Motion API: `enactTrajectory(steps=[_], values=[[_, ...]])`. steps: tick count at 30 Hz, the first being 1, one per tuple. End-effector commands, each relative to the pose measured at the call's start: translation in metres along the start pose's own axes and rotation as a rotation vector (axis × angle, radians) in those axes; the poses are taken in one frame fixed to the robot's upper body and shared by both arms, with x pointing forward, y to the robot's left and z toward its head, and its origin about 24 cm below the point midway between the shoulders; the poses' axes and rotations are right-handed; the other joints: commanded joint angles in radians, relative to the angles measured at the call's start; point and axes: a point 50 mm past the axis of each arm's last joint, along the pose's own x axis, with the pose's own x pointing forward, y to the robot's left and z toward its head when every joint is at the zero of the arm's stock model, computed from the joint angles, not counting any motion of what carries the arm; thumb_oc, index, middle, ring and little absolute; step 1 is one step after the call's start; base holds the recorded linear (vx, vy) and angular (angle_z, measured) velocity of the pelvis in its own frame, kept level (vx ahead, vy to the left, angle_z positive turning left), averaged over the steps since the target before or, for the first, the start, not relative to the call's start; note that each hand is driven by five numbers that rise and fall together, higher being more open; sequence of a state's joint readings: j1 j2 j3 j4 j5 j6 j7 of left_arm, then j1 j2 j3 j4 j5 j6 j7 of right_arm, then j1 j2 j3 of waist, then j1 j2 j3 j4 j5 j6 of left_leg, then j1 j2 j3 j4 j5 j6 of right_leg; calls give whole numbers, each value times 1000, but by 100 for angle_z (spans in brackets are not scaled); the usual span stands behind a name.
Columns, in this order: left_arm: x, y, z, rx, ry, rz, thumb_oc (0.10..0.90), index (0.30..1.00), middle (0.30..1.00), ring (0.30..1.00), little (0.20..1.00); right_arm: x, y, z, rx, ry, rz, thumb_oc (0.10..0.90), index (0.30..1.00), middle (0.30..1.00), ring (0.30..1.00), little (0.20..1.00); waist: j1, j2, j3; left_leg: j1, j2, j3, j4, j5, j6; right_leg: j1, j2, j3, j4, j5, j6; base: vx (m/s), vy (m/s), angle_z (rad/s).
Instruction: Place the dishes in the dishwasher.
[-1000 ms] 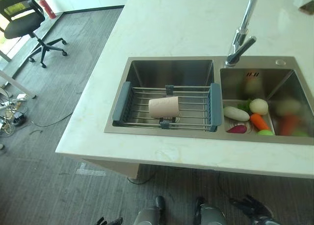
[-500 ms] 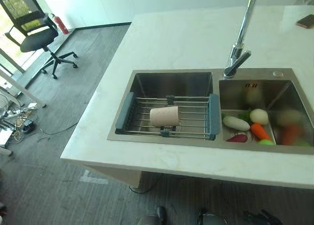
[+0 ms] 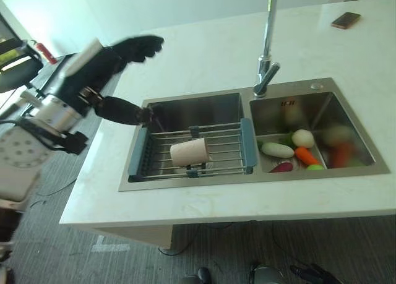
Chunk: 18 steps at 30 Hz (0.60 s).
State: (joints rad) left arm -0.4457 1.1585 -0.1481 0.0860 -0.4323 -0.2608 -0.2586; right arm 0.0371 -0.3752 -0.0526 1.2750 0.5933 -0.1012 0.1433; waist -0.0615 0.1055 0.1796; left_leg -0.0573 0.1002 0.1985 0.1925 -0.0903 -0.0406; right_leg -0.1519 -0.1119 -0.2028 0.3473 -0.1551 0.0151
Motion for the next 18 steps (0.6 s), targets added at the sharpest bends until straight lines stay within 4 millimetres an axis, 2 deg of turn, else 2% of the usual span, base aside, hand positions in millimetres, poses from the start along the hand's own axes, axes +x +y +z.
enactTrajectory(steps=[1,5,8,12,18], values=[[-5,68,13,33,17,252,800,900,900,900,900,-1,-11,8,89,-35,-35,800,900,900,900,900,15,-5,2,-19,2,-29,108,-193,20,88,-36,14,-47,-114,96,-9,-46,-4],[5,40,-14,-29,148,73,800,900,900,900,900,-2,-12,2,111,-28,-40,800,900,900,900,900,-4,0,4,-16,3,-17,108,-191,19,80,-37,30,-47,-109,102,6,6,-12],[6,30,-23,-1,196,2,800,900,900,900,900,-2,-11,3,115,-36,-36,800,900,900,900,900,-9,1,6,-23,3,-13,108,-184,21,71,-37,34,-47,-100,101,-5,4,-5],[7,22,-30,28,251,-61,800,900,900,900,900,-2,-10,5,115,-44,-34,800,900,900,900,900,-15,5,9,-23,-1,-10,108,-184,25,70,-39,38,-47,-97,102,0,0,0],[8,15,-32,46,254,-87,800,900,900,900,900,-1,-8,6,115,-54,-27,800,900,900,900,900,-19,8,10,-28,-5,-9,108,-185,29,63,-40,43,-47,-93,103,5,3,0]])
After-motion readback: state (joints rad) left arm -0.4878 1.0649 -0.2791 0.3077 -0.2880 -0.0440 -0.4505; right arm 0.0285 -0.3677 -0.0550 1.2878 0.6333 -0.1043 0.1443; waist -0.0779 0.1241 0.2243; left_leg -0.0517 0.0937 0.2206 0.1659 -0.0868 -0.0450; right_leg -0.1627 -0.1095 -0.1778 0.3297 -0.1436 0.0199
